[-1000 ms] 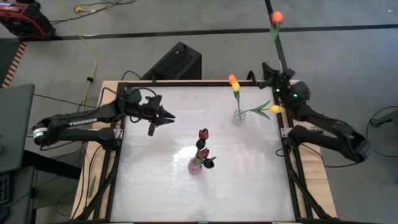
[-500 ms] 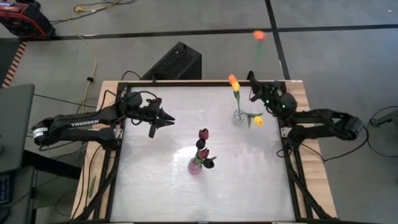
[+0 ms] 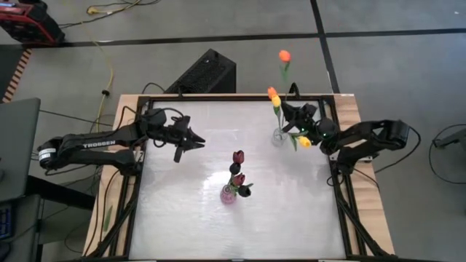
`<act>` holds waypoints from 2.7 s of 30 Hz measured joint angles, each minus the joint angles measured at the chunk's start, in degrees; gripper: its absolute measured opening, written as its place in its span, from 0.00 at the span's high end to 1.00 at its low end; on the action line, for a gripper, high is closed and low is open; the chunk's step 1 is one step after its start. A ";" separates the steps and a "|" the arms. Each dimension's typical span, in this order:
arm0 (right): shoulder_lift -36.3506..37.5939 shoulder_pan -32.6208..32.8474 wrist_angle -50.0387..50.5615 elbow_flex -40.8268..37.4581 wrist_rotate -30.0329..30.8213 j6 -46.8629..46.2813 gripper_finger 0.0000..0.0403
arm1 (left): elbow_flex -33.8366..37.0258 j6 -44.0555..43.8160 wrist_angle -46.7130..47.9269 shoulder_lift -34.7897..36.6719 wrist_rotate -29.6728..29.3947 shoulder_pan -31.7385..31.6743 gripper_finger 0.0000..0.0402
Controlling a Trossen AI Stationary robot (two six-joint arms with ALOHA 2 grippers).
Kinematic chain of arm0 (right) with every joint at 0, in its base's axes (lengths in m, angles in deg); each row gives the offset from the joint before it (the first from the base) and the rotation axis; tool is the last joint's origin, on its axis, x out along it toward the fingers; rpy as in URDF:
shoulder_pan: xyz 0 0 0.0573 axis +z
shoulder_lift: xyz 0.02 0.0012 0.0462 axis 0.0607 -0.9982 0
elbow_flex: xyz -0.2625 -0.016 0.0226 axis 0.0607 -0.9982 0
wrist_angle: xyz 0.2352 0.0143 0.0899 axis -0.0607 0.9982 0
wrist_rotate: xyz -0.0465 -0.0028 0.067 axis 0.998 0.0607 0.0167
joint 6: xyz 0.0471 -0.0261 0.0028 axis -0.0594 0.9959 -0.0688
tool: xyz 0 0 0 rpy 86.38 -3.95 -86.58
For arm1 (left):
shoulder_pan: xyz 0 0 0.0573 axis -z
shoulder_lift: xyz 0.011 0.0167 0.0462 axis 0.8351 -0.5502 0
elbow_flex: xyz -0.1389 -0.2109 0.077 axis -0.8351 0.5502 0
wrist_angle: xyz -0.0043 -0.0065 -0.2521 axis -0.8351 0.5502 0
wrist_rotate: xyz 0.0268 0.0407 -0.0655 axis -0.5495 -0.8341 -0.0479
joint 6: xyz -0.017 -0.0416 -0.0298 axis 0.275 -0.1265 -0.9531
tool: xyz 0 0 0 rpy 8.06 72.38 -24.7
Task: Sort flowers into vase by color
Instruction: Put the orange flower into the transparent vase
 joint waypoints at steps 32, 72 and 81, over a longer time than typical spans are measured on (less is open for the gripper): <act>-4.63 8.56 -0.07 0.40 10.69 11.77 0.95 | 0.00 1.07 0.18 0.00 -1.20 1.06 0.80; -6.86 16.67 -0.14 0.85 24.30 27.38 0.89 | -0.02 1.44 0.66 0.00 -1.65 1.06 0.80; -1.27 18.57 0.07 0.86 27.17 31.16 0.83 | -0.02 2.05 1.41 0.00 -1.65 1.06 0.80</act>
